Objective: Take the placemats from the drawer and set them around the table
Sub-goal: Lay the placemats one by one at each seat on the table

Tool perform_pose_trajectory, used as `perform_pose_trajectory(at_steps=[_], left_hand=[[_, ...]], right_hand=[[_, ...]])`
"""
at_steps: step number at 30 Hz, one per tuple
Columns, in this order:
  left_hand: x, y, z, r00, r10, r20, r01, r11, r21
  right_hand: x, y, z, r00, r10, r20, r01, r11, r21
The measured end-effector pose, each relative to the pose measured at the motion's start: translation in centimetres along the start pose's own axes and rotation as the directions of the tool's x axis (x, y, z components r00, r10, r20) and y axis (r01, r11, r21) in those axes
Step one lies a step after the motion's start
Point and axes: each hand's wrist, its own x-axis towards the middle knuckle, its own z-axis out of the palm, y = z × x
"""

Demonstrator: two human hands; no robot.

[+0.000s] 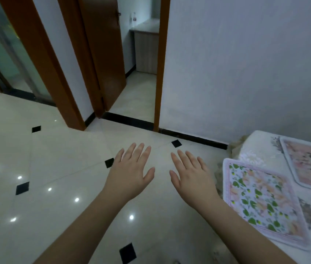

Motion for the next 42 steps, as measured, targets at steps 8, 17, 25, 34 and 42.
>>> perform_pose_trajectory(at_steps=[8, 17, 25, 34, 42], left_hand=[[12.9, 5.6, 1.3, 0.975, 0.221, -0.022, -0.221, 0.975, 0.009], [24.5, 14.7, 2.3, 0.884, 0.462, -0.070, -0.463, 0.886, 0.004], [31.6, 22.3, 7.0, 0.683, 0.727, -0.062, -0.728, 0.685, 0.016], [38.0, 27.3, 12.0, 0.398, 0.917, -0.025, -0.912, 0.393, -0.112], [39.1, 30.9, 14.9, 0.077, 0.992, 0.095, -0.985, 0.091, -0.150]], right_hand=[[6.7, 8.8, 1.6, 0.974, 0.190, -0.124, -0.184, 0.981, 0.057], [9.8, 20.1, 3.6, 0.899, 0.403, -0.173, -0.389, 0.915, 0.109], [8.2, 25.2, 6.6, 0.729, 0.664, -0.167, -0.653, 0.747, 0.123], [7.8, 27.1, 8.8, 0.452, 0.889, -0.071, -0.890, 0.455, 0.029], [6.1, 24.7, 10.9, 0.203, 0.976, -0.077, -0.979, 0.201, -0.025]])
